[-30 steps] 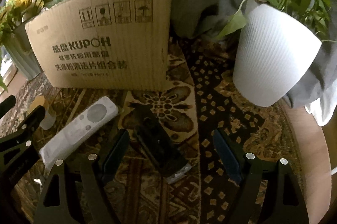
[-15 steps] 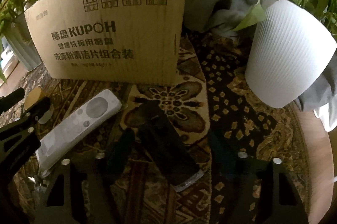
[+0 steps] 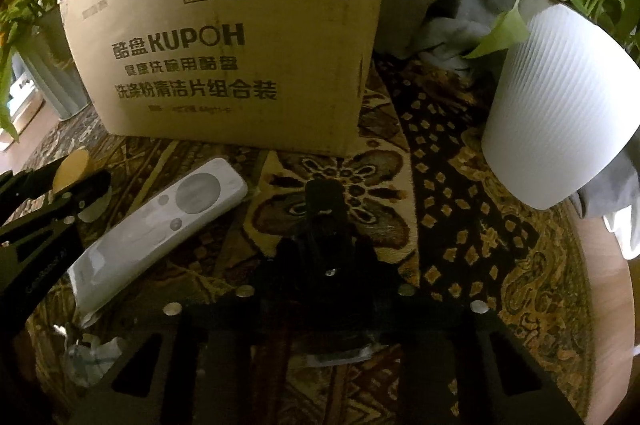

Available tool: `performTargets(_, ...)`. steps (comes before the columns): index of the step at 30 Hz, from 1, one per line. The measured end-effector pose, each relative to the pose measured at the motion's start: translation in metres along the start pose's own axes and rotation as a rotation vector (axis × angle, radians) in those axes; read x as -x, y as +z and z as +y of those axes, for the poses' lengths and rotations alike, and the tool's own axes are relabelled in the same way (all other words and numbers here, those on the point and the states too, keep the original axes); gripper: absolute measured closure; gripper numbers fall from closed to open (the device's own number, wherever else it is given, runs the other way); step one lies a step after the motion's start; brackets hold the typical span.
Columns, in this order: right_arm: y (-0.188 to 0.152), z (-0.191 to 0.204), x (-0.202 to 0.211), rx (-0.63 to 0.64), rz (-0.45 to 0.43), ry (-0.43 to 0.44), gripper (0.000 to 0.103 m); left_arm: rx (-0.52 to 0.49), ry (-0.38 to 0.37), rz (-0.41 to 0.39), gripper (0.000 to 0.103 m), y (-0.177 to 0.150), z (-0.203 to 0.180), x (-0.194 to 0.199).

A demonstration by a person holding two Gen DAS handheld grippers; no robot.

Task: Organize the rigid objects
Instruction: 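Grasp the wooden-lid cream jar with the left tool while the right tool grasps the black device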

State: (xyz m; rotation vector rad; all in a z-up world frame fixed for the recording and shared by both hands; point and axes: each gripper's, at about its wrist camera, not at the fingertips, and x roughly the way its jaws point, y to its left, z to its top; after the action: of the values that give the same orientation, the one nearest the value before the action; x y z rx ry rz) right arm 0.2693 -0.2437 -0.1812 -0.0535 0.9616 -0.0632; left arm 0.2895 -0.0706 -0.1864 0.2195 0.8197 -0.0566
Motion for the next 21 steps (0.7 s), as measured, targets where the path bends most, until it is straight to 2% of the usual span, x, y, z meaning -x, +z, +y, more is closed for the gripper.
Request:
performTargets(5,-0.001,0.001,0.012,-0.001,-0.015,0.000,0.072,-0.005,-0.009,-0.013,0.062,0.000,-0.004,0.009)
performTargets(21,0.000,-0.002,0.063,-0.012,-0.112,0.001,0.073,0.003,-0.040,-0.153,0.062,0.016,-0.008,0.060)
